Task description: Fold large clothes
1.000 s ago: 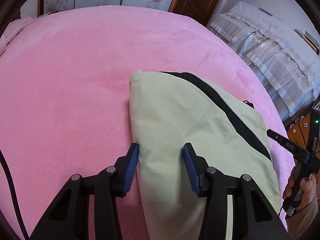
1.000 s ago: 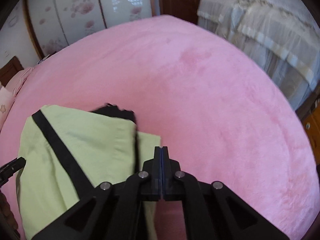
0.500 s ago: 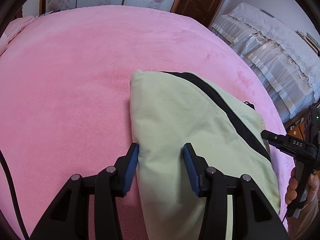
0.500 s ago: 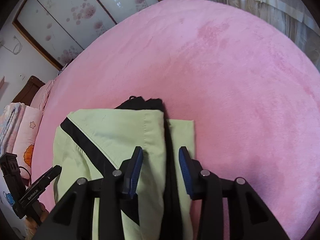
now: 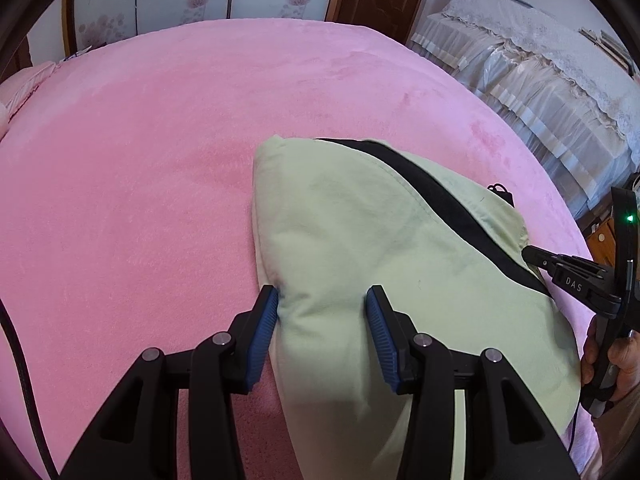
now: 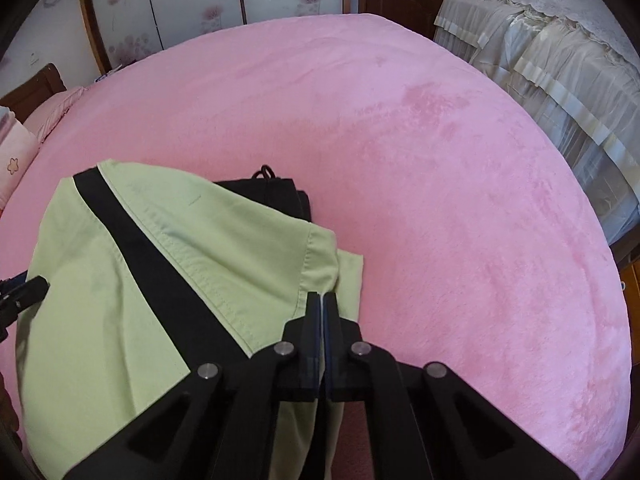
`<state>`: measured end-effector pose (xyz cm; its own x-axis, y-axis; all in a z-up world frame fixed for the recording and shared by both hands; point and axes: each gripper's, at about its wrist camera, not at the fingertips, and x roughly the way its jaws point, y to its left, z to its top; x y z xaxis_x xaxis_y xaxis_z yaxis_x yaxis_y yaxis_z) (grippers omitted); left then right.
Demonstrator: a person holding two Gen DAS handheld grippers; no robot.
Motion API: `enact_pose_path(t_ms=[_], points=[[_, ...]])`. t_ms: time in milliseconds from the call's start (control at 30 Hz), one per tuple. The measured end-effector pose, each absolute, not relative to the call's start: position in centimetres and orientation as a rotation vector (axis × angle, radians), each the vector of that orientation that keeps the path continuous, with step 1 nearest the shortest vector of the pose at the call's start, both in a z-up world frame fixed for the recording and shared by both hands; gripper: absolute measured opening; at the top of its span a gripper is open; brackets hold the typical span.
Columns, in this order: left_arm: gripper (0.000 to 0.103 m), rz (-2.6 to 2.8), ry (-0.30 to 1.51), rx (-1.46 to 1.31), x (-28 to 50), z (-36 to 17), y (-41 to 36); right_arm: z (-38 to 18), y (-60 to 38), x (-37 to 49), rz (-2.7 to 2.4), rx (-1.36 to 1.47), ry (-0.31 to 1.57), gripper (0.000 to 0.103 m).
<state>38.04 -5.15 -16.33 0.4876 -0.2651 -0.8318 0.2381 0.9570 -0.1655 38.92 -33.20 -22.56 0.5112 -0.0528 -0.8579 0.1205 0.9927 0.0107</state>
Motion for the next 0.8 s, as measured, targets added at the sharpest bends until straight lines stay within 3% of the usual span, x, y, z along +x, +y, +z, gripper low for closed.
enact_pose_path(t_ms=[200,267,400,467,600,700,767,800], points=[[0.045,-0.301,1.030,-0.051,38.0,-16.1,-4.7,-22.5,-32.8,38.5,-0.127,0.072,1.031,0.003],[0.053,-0.300,1.059,-0.073,38.0,-15.6,-4.4,-21.1,-32.8,38.2,-0.129,0.076,1.020,0.004],[0.056,-0.298,1.038,-0.096,36.9,-12.6,-4.1,-16.6,-31.8,35.8,-0.075,0.074,0.942,0.005],[0.063,-0.333,0.997,-0.122,35.3,-10.7,-4.4,-14.6,-30.6,34.4,-0.004,0.092,0.907,0.005],[0.064,-0.394,0.956,-0.155,31.9,-9.1,-6.0,-13.2,-26.8,31.9,0.137,0.110,0.882,0.005],[0.055,-0.416,0.969,-0.148,29.7,-10.7,-7.7,-15.0,-24.2,30.7,0.207,0.097,0.913,0.005],[0.038,-0.416,1.018,-0.135,29.1,-12.7,-8.8,-17.3,-23.5,30.4,0.194,0.065,0.950,0.005],[0.037,-0.400,1.052,-0.122,28.9,-14.1,-9.3,-18.5,-23.6,30.4,0.182,0.057,0.973,0.005]])
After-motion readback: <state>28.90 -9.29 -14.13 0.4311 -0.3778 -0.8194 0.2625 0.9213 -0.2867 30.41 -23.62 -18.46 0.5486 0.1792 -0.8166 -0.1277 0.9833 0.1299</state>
